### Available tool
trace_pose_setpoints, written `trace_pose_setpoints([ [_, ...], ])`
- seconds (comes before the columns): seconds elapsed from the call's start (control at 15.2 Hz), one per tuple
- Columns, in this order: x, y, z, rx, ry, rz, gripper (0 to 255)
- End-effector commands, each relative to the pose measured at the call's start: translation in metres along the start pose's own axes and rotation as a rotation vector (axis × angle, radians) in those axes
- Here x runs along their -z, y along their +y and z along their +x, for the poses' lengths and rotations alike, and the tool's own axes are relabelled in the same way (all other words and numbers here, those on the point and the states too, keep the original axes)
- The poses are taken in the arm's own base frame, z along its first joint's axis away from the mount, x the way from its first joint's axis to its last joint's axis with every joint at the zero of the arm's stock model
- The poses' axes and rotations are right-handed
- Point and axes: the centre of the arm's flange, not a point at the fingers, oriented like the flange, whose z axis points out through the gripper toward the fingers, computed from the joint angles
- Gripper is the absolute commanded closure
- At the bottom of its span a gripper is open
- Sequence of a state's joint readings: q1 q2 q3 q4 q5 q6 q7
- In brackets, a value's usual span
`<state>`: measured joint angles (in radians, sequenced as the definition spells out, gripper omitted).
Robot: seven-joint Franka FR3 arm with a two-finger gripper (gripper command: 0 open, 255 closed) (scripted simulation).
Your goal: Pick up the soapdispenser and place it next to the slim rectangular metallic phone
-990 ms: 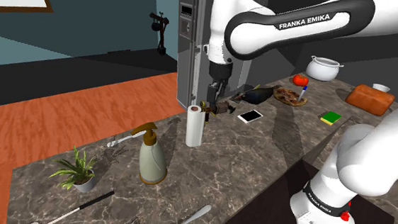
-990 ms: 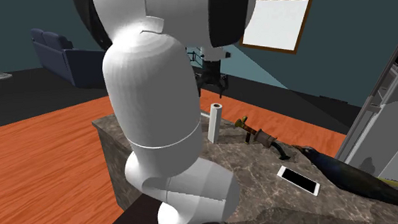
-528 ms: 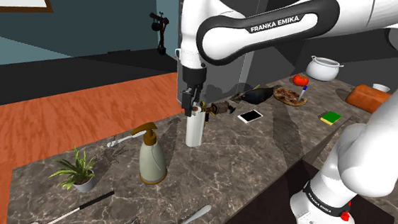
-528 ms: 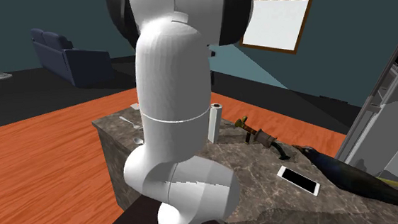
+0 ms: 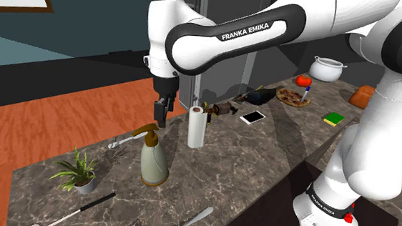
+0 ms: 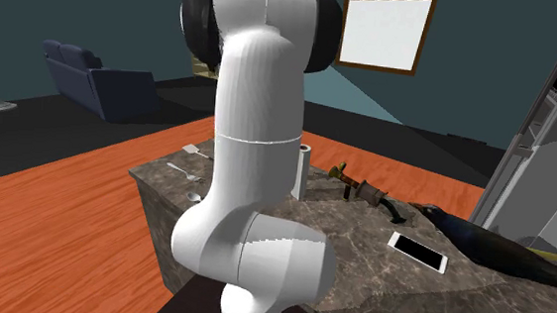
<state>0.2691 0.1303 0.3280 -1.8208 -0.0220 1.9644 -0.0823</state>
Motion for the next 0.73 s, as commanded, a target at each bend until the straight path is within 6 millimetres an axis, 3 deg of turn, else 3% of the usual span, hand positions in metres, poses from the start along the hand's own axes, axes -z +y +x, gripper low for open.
trace_pose_setpoints([
  [0.0,-0.004,-0.017,0.019,0.040,0.010,0.009,0],
  [0.13,-0.007,-0.032,0.035,0.075,0.017,0.016,0],
  [0.66,-0.047,-0.033,0.036,0.075,0.017,0.016,0],
])
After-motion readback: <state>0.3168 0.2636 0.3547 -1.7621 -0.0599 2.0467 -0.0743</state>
